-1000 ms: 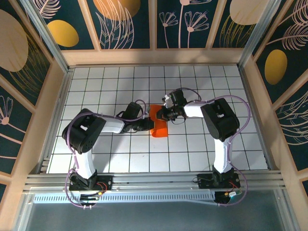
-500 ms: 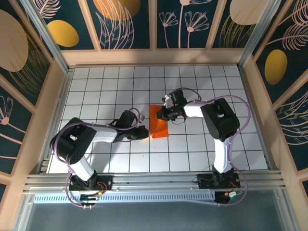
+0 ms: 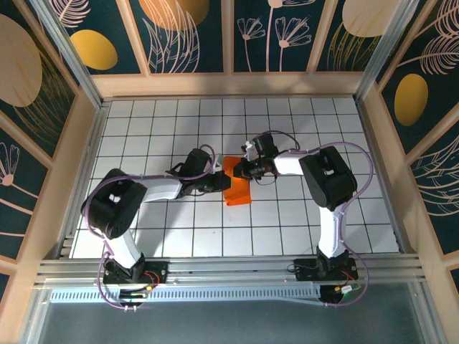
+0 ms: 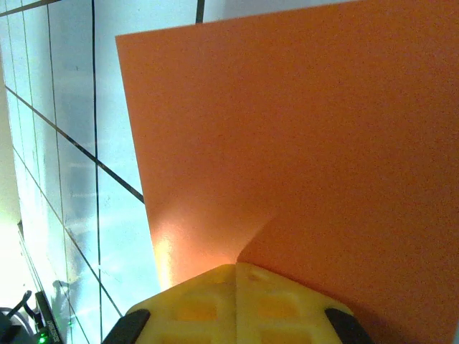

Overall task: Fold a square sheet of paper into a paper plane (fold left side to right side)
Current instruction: First fold the square sheet of paper in half at the center of the table.

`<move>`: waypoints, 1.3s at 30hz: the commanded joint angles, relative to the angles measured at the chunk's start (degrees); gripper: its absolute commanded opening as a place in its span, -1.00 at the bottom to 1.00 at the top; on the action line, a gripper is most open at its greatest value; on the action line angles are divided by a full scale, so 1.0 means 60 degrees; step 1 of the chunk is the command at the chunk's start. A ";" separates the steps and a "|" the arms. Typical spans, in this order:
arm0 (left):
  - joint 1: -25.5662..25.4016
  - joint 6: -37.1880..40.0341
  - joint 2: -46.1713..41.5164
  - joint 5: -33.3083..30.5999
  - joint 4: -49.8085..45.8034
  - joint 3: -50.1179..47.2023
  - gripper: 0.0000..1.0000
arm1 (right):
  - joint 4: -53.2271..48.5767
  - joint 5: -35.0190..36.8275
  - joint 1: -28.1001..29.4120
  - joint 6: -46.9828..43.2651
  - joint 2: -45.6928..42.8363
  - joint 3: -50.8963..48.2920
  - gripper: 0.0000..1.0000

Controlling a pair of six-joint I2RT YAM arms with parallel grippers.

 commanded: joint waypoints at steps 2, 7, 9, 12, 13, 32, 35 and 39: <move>-0.0161 0.0065 0.0677 0.0285 0.0080 0.0266 -1.00 | -0.0919 0.1112 -0.0076 -0.0305 0.0190 -0.0283 -1.00; -0.0249 0.0060 0.0893 0.0291 0.0107 0.0114 -1.00 | -0.0985 0.1155 -0.0058 -0.0335 0.0212 -0.0247 -1.00; -0.0293 0.0089 0.0860 0.0297 0.0077 -0.0079 -1.00 | -0.0996 0.1185 -0.0061 -0.0336 0.0215 -0.0236 -1.00; -0.0306 0.0177 0.0749 0.0270 -0.0006 -0.0418 -1.00 | -0.1025 0.1200 -0.0058 -0.0331 0.0222 -0.0235 -1.00; -0.0316 0.0227 0.0734 0.0273 -0.0057 -0.0518 -1.00 | -0.1029 0.1213 -0.0054 -0.0348 0.0223 -0.0239 -1.00; -0.0756 0.1736 -0.0085 0.0571 -0.1922 -0.1542 -1.00 | -0.1102 0.1287 -0.0043 -0.0363 0.0225 -0.0268 -1.00; -0.0776 0.1808 -0.0168 0.0590 -0.1955 -0.1603 -1.00 | -0.1091 0.1287 -0.0046 -0.0359 0.0231 -0.0288 -1.00; -0.0767 0.1888 -0.0220 0.0520 -0.2102 -0.1674 -1.00 | -0.1096 0.1276 -0.0046 -0.0363 0.0235 -0.0298 -1.00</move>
